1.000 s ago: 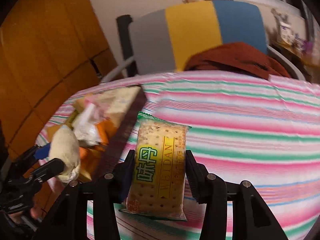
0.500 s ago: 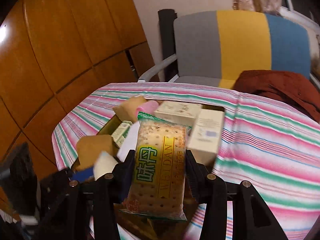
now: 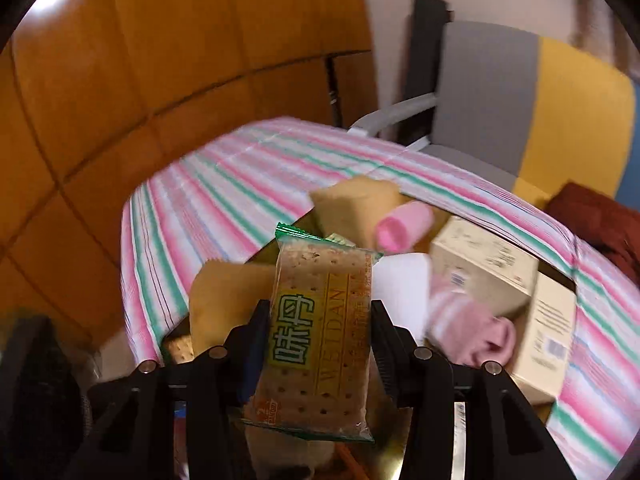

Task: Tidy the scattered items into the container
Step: 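Lower the cream sock and cracker pack into the tray and open both grippers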

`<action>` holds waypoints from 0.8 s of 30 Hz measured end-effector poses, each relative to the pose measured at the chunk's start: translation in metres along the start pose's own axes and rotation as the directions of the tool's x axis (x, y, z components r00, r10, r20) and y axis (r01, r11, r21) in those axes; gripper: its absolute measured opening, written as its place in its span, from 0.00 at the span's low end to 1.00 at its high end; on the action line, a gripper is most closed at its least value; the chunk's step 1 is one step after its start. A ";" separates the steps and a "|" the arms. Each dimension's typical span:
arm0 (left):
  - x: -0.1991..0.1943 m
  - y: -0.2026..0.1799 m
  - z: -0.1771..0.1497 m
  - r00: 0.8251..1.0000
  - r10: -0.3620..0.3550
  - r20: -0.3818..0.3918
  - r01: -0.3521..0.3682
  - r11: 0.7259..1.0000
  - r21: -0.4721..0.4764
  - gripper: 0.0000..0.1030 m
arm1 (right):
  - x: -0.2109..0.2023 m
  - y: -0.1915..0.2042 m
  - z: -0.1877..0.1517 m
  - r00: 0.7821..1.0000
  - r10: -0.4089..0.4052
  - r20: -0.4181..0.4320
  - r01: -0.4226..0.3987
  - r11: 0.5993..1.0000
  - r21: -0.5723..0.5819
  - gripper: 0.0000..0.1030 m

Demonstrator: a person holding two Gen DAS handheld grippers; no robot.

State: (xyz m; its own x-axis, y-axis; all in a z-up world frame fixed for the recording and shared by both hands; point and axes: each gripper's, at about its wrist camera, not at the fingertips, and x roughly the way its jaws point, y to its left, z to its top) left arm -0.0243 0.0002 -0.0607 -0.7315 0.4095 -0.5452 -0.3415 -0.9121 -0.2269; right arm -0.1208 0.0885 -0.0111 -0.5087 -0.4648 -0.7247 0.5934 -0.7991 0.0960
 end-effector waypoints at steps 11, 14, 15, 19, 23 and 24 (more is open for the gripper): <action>0.005 0.001 0.002 1.000 0.018 -0.011 -0.018 1.000 -0.008 0.56 | -0.005 -0.019 -0.032 0.997 -0.051 -0.058 0.048 0.997 -0.052 0.47; 0.004 0.002 0.001 1.000 0.023 -0.020 -0.023 1.000 -0.012 0.56 | -0.001 -0.014 -0.034 0.994 -0.089 -0.060 0.082 0.992 -0.100 0.47; 0.004 0.004 0.001 0.999 0.023 -0.024 -0.024 1.000 -0.019 0.57 | 0.002 -0.014 -0.034 0.994 -0.094 -0.060 0.087 0.991 -0.102 0.47; 0.001 0.006 0.003 0.999 0.035 -0.035 -0.035 0.999 -0.002 0.62 | 0.002 -0.017 -0.032 0.997 -0.029 -0.067 0.025 0.998 -0.065 0.49; 0.004 0.006 0.004 0.998 0.046 -0.035 -0.045 0.999 0.012 0.62 | -0.003 -0.026 -0.034 0.998 0.017 -0.055 -0.017 1.000 0.004 0.53; 0.004 0.008 0.004 0.998 0.044 -0.034 -0.044 0.999 0.008 0.62 | -0.006 -0.027 -0.035 0.999 0.022 -0.047 -0.021 1.000 0.017 0.54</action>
State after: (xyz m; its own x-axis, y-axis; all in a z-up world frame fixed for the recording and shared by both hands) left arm -0.0322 -0.0053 -0.0619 -0.7253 0.3681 -0.5818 -0.3140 -0.9289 -0.1964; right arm -0.1121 0.1262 -0.0334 -0.4658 -0.4635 -0.7538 0.5932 -0.7956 0.1226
